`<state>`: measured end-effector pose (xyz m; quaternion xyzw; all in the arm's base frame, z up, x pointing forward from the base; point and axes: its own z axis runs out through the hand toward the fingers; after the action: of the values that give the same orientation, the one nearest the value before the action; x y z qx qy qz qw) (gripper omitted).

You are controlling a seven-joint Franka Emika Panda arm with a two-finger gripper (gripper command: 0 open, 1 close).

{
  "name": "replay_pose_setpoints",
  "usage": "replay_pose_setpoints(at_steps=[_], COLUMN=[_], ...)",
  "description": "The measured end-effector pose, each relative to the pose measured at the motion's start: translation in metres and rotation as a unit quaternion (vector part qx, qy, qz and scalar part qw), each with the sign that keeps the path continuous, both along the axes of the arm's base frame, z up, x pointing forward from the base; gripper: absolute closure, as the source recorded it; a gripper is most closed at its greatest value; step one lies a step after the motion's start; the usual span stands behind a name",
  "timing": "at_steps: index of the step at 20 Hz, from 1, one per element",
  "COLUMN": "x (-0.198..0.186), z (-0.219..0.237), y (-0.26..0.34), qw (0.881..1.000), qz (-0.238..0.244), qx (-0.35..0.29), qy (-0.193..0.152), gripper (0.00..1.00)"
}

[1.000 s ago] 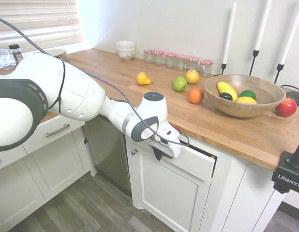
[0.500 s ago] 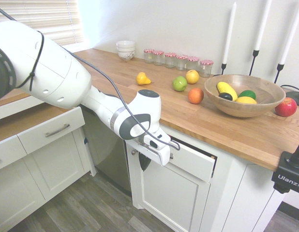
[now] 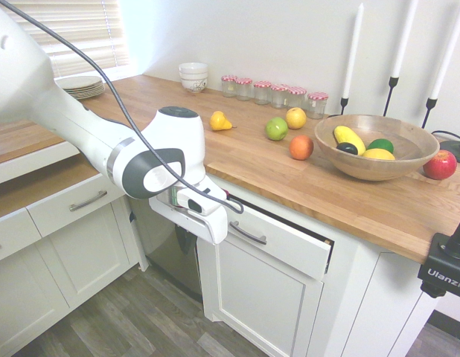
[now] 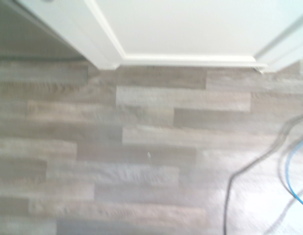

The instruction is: Close the drawer

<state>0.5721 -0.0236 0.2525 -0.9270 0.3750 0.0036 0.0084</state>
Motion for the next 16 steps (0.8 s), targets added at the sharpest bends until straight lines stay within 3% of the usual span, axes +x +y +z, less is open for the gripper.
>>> replay_pose_setpoints(at_steps=[7,8,16], x=[-0.089,-0.092,-0.094], z=[-0.004,-0.003,-0.003], y=[-0.012,-0.013,-0.019], qw=[1.0,1.0,1.0], qz=[-0.005,-0.006,-0.014], qx=[-0.005,-0.007,-0.01], qy=[-0.006,-0.01,-0.015], gripper=[1.0,0.0,0.0])
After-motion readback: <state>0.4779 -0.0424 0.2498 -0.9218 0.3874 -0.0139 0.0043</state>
